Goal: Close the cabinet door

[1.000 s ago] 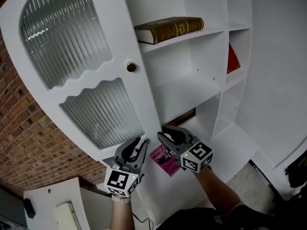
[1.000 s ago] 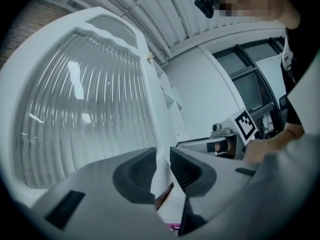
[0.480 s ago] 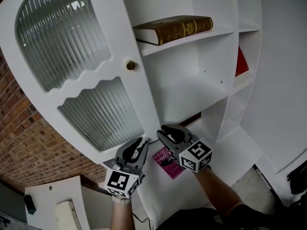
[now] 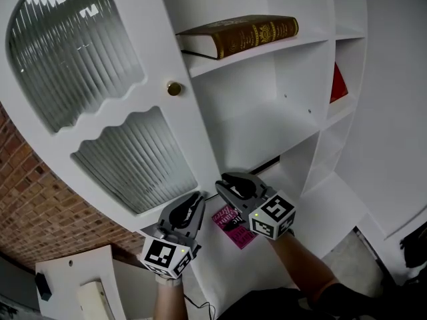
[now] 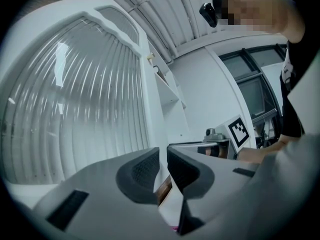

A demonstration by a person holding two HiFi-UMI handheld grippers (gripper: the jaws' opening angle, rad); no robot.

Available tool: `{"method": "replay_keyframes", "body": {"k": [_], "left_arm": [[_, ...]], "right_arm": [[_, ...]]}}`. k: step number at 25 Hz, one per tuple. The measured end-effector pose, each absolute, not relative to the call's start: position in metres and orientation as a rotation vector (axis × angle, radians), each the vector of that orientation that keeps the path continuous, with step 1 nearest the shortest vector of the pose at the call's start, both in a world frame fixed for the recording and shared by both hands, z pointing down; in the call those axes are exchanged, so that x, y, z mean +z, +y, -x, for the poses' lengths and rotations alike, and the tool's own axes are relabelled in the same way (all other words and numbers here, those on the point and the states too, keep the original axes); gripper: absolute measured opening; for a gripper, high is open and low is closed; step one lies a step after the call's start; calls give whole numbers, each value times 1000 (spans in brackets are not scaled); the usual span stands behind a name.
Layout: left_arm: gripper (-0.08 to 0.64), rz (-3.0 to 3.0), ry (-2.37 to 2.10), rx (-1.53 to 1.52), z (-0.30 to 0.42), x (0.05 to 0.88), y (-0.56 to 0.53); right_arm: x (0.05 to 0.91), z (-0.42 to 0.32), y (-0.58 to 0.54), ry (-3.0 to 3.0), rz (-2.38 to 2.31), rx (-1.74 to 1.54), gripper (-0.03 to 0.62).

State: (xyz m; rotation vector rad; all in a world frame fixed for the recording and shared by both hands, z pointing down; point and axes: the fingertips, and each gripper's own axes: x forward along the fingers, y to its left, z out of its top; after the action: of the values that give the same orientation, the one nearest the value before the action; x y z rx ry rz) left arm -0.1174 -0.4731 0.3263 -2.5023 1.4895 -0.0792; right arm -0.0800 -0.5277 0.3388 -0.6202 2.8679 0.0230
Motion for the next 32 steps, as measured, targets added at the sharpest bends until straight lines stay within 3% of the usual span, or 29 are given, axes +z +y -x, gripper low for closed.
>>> {"method": "replay_keyframes", "body": {"k": [32], "left_arm": [[54,2595,1565,-61,139,382,-421]], "right_arm": [[389,57,-459,2871,926,-96,64]]}}
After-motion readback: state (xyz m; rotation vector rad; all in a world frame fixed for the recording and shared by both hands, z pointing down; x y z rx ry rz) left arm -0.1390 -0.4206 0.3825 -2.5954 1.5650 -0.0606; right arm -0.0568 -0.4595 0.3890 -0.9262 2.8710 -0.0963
